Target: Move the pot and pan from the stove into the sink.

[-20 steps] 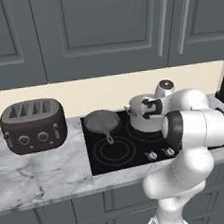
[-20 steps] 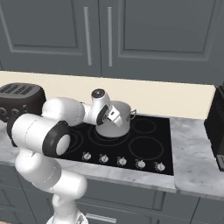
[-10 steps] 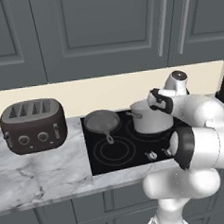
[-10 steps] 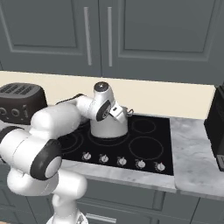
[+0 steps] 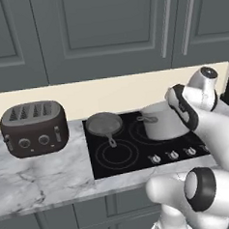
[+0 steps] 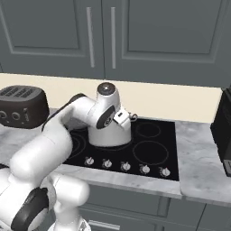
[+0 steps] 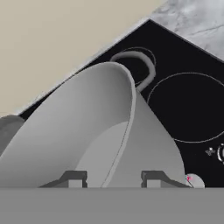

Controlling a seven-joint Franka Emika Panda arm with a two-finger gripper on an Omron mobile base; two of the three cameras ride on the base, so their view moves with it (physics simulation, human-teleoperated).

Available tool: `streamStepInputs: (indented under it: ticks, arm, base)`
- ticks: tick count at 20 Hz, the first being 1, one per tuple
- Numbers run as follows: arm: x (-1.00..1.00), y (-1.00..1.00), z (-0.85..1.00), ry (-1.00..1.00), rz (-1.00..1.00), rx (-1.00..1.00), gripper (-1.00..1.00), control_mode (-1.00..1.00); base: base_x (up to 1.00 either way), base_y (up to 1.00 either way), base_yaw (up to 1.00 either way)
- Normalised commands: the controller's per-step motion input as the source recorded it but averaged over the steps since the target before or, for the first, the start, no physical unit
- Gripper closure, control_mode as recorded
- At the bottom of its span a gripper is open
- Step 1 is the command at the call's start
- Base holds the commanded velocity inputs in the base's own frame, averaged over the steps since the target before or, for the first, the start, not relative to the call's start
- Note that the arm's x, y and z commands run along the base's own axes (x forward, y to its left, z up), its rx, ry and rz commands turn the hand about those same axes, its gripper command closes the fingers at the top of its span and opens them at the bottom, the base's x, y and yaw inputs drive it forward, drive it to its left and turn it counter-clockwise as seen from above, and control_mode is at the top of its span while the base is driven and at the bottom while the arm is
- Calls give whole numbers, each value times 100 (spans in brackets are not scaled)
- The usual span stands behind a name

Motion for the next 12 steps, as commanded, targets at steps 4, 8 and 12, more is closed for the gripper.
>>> streamStepInputs:
  ticks: [4,8,12]
  arm:
    - [-79,-14,49,-5,2,4,100,-100]
    - [-91,-9,44,-6,4,2,100,-100]
    - [-98,-3,31,-11,7,0,100,-100]
  base:
    - [0,0,0]
    - [0,0,0]
    - [0,0,0]
